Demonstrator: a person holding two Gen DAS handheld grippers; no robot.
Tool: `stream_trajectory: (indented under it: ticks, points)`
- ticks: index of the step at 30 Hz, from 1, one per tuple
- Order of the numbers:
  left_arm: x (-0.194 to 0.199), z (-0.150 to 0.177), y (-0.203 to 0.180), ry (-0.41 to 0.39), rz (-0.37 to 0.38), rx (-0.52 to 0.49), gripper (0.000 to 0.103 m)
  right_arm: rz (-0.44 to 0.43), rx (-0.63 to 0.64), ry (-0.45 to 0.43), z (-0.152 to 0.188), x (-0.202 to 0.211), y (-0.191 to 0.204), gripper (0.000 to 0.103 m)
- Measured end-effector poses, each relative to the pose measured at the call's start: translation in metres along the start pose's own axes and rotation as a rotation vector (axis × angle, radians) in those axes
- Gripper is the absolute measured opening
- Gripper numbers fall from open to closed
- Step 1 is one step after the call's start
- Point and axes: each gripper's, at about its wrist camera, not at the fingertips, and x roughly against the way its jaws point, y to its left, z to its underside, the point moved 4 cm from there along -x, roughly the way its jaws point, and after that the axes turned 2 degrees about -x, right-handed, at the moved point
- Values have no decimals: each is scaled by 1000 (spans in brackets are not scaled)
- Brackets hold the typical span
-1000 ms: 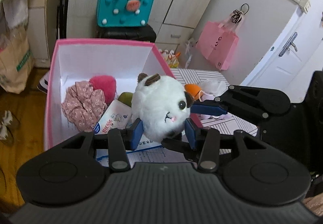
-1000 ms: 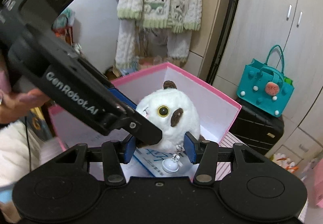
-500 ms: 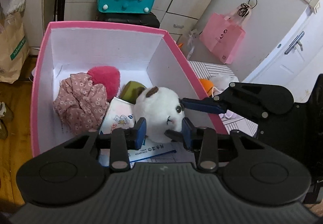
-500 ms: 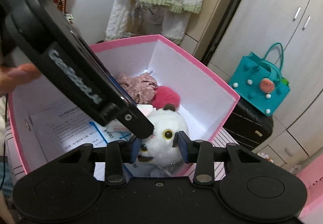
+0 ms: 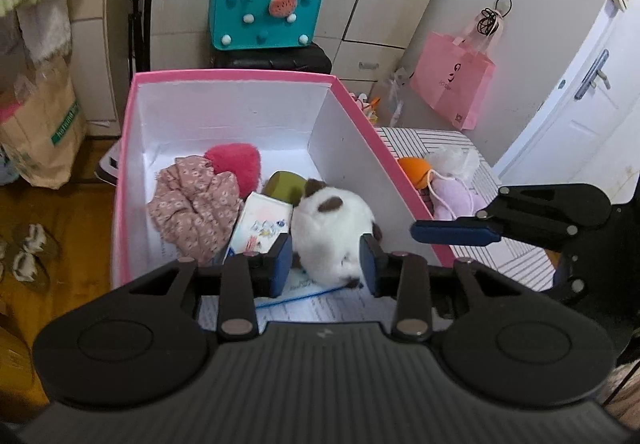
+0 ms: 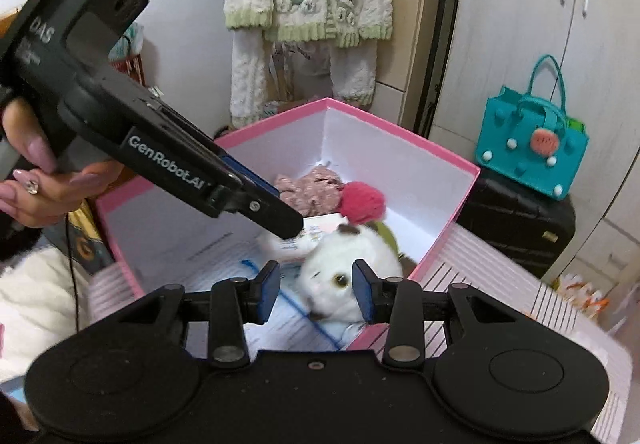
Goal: Organize soft objects
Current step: 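Lower the panda plush into the pink box and open both tools, then withdraw both tools from the box toward the lilac plush with orange ball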
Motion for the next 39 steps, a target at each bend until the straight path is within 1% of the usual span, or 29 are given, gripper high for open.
stream_trajectory:
  ticks: [1, 4, 6, 10, 14, 16, 21, 23, 27, 31, 32, 36, 39]
  points:
    - [5, 2, -2, -1, -5, -5, 41, -8, -11, -4, 2, 4, 2, 44]
    - [20, 8, -10, 2, -30, -35, 42, -30, -38, -9, 5, 16, 6, 44]
    - [32, 12, -19, 2, -44, -80, 42, -40, -55, -8, 5, 24, 8, 45]
    - [59, 18, -35, -16, -67, -135, 43, -28, -65, -18, 4, 43, 14, 45]
    - [84, 24, -47, -28, -86, -160, 46, -48, -78, -38, 5, 64, 19, 46]
    - [95, 28, -52, -29, -88, -177, 47, -68, -68, -32, 7, 73, 24, 46]
    - [120, 43, -68, -46, -102, -217, 48, -101, -26, -55, 10, 94, 41, 46]
    - [127, 48, -74, -45, -100, -221, 50, -111, -24, -62, 11, 102, 46, 47]
    - [140, 60, -85, -39, -96, -239, 52, -114, -36, -68, 17, 119, 49, 47]
    - [149, 70, -93, -23, -99, -260, 55, -125, -57, -59, 25, 133, 51, 51]
    - [150, 72, -94, -14, -99, -266, 57, -124, -60, -55, 27, 136, 52, 52]
    - [150, 82, -98, 18, -122, -273, 58, -125, -64, -40, 39, 144, 52, 53]
    - [148, 91, -100, 23, -108, -270, 58, -111, -63, -44, 51, 153, 52, 53]
